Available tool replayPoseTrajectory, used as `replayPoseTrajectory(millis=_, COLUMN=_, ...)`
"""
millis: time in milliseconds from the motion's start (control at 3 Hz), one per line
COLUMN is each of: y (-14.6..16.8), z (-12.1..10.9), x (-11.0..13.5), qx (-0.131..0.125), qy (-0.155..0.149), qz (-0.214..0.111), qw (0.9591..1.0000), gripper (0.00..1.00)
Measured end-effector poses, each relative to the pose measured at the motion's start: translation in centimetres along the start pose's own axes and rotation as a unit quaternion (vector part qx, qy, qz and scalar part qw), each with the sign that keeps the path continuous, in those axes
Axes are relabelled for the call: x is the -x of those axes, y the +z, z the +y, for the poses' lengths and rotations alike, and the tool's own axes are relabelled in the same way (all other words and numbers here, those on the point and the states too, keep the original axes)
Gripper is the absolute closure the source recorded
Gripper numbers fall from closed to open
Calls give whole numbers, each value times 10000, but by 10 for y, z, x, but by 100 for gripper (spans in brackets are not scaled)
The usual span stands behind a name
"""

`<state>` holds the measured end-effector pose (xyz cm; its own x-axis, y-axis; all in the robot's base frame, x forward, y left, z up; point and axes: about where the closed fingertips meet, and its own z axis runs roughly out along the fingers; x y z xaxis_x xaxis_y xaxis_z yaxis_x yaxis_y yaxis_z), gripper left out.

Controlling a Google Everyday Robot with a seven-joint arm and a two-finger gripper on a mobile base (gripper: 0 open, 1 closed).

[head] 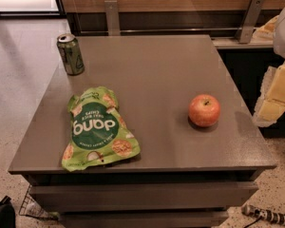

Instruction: Move apple near green can

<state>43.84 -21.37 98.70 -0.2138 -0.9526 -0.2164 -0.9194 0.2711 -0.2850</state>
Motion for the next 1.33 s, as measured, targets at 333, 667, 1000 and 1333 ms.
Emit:
replayPoseTrajectory(millis=333, y=0, z=0, x=0, qx=-1, qy=0, qz=0, qw=10000, gripper=0)
replayPoseTrajectory(millis=667, y=9, z=-5, x=-2, qx=70, qy=25, qz=-245, qw=9997, gripper=0)
replayPoseTrajectory(millis=1000, y=41, z=-16, x=-12, qx=256, qy=107, qz=-953, qw=9951, gripper=0)
replayPoseTrajectory(millis=1333, y=67, z=-19, x=-13, qx=375, qy=180, qz=-1852, qw=9818, gripper=0)
